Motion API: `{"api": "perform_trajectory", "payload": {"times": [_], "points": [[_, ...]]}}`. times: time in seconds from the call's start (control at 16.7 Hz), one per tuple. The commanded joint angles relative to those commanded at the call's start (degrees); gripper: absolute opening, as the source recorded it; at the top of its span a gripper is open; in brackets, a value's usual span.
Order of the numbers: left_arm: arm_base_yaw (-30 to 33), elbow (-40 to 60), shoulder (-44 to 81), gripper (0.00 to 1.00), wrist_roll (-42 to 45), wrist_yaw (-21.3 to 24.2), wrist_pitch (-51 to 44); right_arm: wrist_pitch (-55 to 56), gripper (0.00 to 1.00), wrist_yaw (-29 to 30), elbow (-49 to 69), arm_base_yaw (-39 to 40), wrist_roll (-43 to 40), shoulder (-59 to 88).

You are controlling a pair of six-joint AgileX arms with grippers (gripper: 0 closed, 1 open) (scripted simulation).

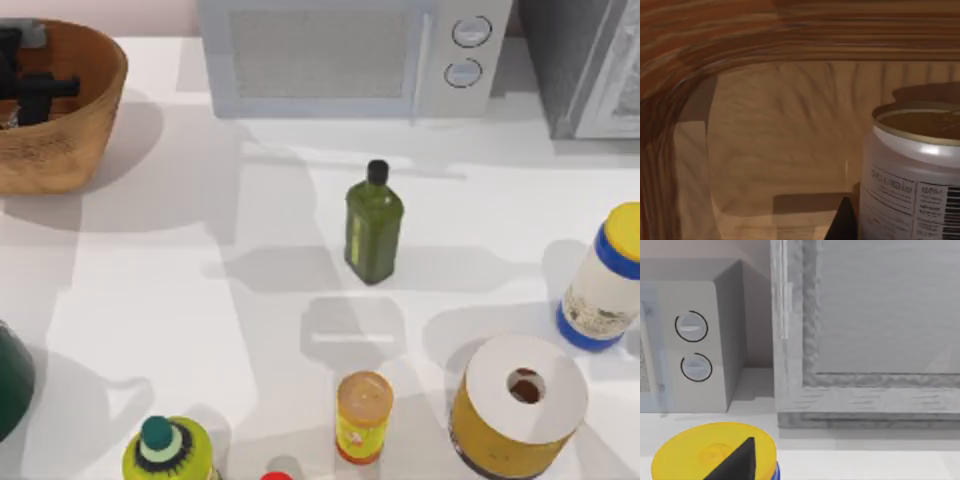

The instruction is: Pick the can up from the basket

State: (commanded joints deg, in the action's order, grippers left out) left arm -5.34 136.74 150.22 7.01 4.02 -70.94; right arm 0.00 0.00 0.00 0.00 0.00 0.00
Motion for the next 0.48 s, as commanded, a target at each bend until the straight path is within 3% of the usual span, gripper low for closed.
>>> {"api": "perform_trajectory", "payload": {"times": [0.12, 0.48], "points": [[0.0, 0.0, 0.0, 0.02, 0.0, 0.0, 0.0, 0.0, 1.0, 0.0, 0.0, 0.0, 0.0, 0.0], [0.0, 0.0, 0.0, 0.0, 0.0, 0.0, 0.0, 0.0, 1.0, 0.0, 0.0, 0.0, 0.0, 0.0]]}}
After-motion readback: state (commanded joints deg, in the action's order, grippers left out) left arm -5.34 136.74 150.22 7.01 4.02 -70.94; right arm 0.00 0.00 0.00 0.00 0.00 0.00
